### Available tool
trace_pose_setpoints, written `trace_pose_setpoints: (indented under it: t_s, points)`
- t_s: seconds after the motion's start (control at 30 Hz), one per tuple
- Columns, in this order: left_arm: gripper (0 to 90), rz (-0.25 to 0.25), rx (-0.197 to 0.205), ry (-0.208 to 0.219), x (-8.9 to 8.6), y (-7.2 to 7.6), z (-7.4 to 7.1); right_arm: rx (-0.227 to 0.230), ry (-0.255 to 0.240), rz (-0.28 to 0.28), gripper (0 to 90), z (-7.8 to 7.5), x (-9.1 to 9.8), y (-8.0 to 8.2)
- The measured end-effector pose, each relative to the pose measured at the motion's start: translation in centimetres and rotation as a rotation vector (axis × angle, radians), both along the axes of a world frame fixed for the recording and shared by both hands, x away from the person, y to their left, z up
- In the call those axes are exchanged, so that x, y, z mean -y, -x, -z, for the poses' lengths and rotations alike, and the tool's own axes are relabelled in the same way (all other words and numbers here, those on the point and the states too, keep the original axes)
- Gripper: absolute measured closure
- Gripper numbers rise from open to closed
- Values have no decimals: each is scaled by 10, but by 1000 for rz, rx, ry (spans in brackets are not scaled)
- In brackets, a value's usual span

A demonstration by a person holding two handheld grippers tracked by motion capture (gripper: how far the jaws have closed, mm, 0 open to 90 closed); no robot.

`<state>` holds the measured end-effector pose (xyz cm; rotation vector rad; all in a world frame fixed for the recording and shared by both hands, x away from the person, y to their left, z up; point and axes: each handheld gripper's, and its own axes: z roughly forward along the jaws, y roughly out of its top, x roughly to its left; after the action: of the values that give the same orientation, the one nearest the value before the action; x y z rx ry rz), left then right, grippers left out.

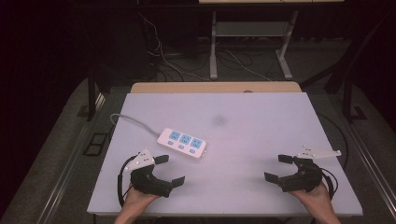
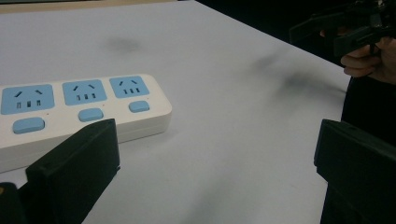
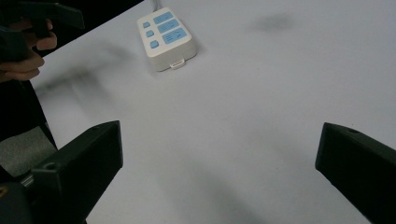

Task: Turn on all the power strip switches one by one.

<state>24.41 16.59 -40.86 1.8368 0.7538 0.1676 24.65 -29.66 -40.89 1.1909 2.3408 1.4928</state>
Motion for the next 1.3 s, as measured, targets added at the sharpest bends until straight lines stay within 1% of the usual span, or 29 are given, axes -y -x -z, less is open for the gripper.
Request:
trace_pose_setpoints:
  t_s: [0.17, 0.5, 0.7, 0.77, 0.93, 1.13, 1.3]
  points:
    - [0, -13, -2, 4, -2, 1, -1, -11, 0, -11, 6, 0, -1, 0]
    - [0, -17, -9, 2, -3, 0, -1, -24, -2, -17, 6, 0, -2, 0]
    - [0, -22, -10, 1, -2, 0, -2, -22, 0, -20, 6, -1, -2, 0]
    - [0, -15, -13, -8, -1, 1, -3, -25, -2, -19, 6, -1, -2, 0]
    - [0, -16, -25, -21, 1, 0, -4, -31, 1, -20, 6, -1, -2, 0]
    - [0, 3, -38, -48, 4, -1, -7, -29, 6, -16, 6, 0, -2, 1]
    - [0, 14, -37, -65, 6, -3, -12, -27, 8, -17, 6, 0, -2, 1]
